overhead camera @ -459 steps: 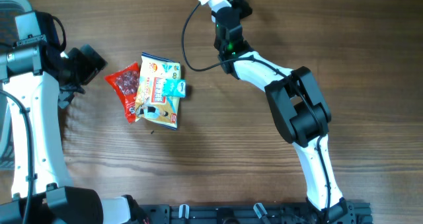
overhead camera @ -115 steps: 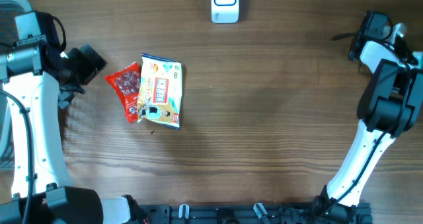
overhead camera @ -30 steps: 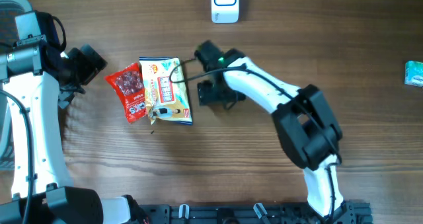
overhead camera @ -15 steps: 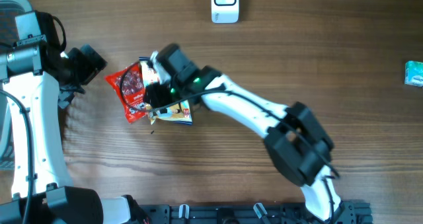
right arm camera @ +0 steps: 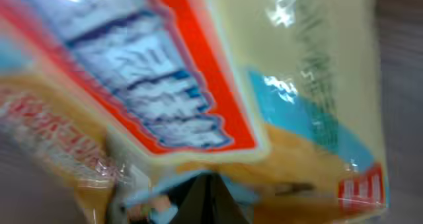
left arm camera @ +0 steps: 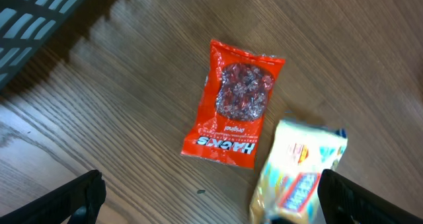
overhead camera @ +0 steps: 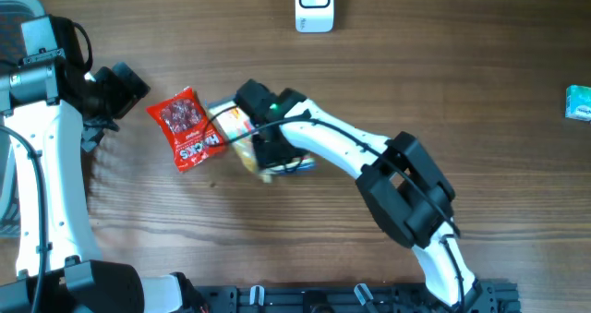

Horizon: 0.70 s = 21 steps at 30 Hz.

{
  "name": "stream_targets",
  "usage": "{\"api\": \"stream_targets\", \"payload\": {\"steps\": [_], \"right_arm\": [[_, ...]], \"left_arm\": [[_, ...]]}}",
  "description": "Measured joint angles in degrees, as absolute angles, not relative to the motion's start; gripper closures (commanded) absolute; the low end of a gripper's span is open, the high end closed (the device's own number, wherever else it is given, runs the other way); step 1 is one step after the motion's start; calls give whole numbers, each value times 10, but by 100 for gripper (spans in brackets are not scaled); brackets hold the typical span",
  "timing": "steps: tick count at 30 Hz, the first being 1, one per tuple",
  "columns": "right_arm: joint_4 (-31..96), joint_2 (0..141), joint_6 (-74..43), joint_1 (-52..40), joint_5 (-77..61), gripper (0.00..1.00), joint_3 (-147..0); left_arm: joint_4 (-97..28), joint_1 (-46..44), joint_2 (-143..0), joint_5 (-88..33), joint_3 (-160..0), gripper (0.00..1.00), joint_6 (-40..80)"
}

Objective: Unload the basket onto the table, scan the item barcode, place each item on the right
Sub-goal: 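Lift the cream bag off the red bag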

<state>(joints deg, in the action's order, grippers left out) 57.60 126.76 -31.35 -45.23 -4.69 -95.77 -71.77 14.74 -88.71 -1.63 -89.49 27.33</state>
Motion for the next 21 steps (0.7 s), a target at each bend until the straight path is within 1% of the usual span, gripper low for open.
{"api": "stream_targets", "payload": {"steps": [2,6,7,8,9,10,11,15,18,21], "right_arm": [[643,1266,-324,-430,2,96,-957],[675,1253,-308,-391,62,94,-943],[675,1246,-298,-384,72,87,-941],[675,1233,-288,-381,79,65,-941],[670,1216,-273,-381,82,24,-941],[654,1192,-258,-383,79,6,-941],[637,1167,-232,-387,72,1,-942],[563,1081,-93,-420,14,0,-952],[514,1086,-10,-451,6,0,-947],[499,1135,39,-500,61,0,-934]], "left_arm": [[-718,147,-887,-16,-895,0,273],[-718,147,-887,-16,-895,0,273],[-718,147,-887,-16,-895,0,273],[-718,147,-887,-16,-895,0,273],[-718,147,-887,-16,-895,0,273],[-718,147,-887,-16,-895,0,273],[-718,147,-887,-16,-895,0,273],[-718,147,-887,-16,-895,0,273],[-717,147,-887,-16,-895,0,273],[-718,147,-887,-16,-895,0,273]]}}
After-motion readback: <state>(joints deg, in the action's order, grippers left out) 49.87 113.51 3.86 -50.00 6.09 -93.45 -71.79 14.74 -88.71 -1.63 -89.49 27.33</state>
